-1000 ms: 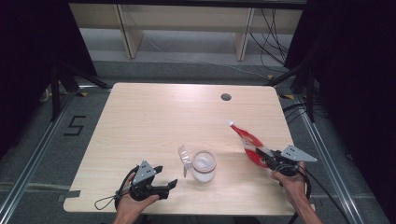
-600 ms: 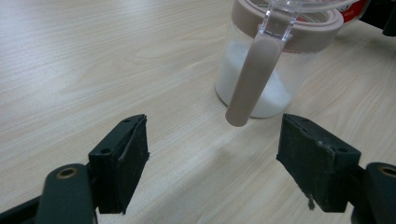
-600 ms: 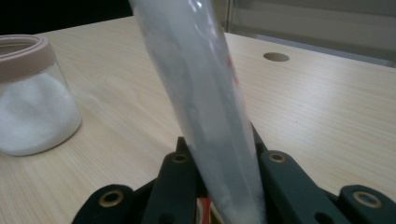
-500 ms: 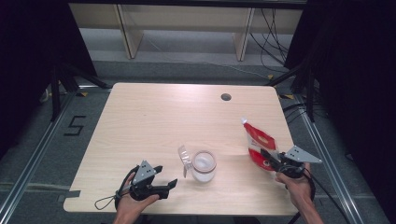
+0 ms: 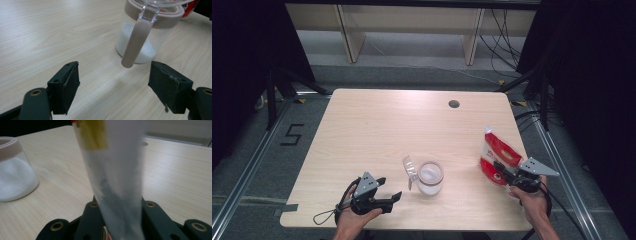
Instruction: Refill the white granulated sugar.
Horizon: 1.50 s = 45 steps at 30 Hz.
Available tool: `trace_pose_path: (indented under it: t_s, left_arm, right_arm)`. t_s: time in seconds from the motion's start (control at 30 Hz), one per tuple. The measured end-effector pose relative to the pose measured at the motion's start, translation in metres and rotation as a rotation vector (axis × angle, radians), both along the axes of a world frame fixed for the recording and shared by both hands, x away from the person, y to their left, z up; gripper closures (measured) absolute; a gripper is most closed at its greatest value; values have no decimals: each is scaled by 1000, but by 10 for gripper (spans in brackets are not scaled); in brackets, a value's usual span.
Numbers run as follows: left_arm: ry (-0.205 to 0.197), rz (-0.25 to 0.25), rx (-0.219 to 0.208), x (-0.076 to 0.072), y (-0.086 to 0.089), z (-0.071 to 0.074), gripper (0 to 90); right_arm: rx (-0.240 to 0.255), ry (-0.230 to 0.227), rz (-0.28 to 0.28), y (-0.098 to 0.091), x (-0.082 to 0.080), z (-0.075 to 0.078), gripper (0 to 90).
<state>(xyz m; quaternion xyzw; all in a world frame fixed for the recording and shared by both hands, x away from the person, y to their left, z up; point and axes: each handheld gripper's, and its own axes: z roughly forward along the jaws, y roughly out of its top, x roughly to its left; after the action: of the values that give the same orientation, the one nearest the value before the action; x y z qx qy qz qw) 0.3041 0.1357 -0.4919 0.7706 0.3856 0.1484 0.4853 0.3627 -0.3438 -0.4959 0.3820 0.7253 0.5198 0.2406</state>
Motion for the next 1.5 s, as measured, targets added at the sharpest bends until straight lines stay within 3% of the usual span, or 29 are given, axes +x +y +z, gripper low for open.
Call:
trace_pose_path:
  t_s: [0.03, 0.1, 0.13, 0.2, 0.27, 0.3, 0.47, 0.5, 0.63, 0.77, 0.8, 0.83, 0.9, 0.97, 1.0, 1.07, 1.13, 1.2, 1.23, 1.27, 1.3, 1.33, 1.37, 1.4, 1.43, 1.5]
  left_arm:
    - [-1, -2, -1, 0, 0, 0, 239]
    - [2, 1, -3, 0, 0, 0, 239]
    - [0, 4, 1, 0, 0, 0, 239]
    - [0, 4, 0, 0, 0, 0, 238]
    - [-1, -1, -2, 0, 0, 0, 239]
    - [-1, -2, -1, 0, 0, 0, 239]
    - [-2, 3, 2, 0, 0, 0, 239]
    - [-2, 4, 2, 0, 0, 0, 238]
    - [-2, 5, 1, 0, 1, 0, 238]
    - [-5, -1, 0, 1, 1, 0, 238]
    - [-10, -7, 4, 1, 1, 0, 238]
    - [-9, -5, 2, 1, 1, 0, 238]
    - [4, 11, -9, 0, 0, 0, 237]
    - [6, 14, -13, 0, 0, 0, 238]
    - [6, 16, -11, 0, 0, 0, 237]
    - [6, 15, -13, 0, 0, 0, 237]
    - [6, 15, -13, 0, 0, -1, 237]
    - [6, 19, -7, 0, 0, 0, 237]
    - [6, 18, -8, 0, 0, 0, 237]
    - [7, 18, -8, 0, 0, 0, 237]
    - [6, 18, -8, 0, 0, 0, 237]
    - [6, 18, -7, 0, 0, 0, 237]
    - [6, 19, -7, 0, 0, 0, 237]
    - [7, 19, -7, 0, 0, 0, 237]
    - [7, 19, -7, 0, 0, 0, 237]
    - [6, 18, -7, 0, 0, 0, 237]
  right_arm:
    - [22, 32, -12, 1, -2, 0, 791]
    - [-17, -10, 2, 0, 1, 0, 791]
    - [-9, -16, 3, 1, 2, 0, 791]
    - [25, 27, -10, 3, 0, 0, 788]
    - [28, 22, -7, 3, 1, -1, 785]
    - [7, 4, -9, 3, 2, -1, 780]
    - [29, 9, -13, 3, 2, -2, 732]
    - [27, 23, -21, 3, 1, -1, 720]
    - [0, 10, -23, 2, 1, 0, 681]
    - [21, 17, -37, 1, -1, 0, 637]
    - [56, 15, -35, 2, -1, 1, 622]
    - [28, 13, -50, -1, -1, 1, 608]
    - [17, -8, -45, -2, 0, 1, 574]
    - [32, 35, -72, 0, -3, 2, 566]
    - [33, 26, -65, 0, -3, 3, 564]
    - [-14, 7, -62, -1, -3, 5, 533]
    - [32, 25, -65, 1, -5, 6, 511]
    - [10, 25, -85, -1, -6, 6, 495]
    - [38, 19, -63, -1, -6, 7, 492]
    - [23, -3, -67, -2, -5, 6, 481]
    - [25, 24, -92, 0, -8, 7, 463]
    - [72, 38, -88, 2, -10, 8, 444]
    - [52, 9, -83, 0, -8, 7, 431]
    - [54, 32, -103, 0, -11, 7, 423]
    - [75, 24, -94, -1, -11, 7, 420]
    - [63, 33, -120, -2, -14, 9, 393]
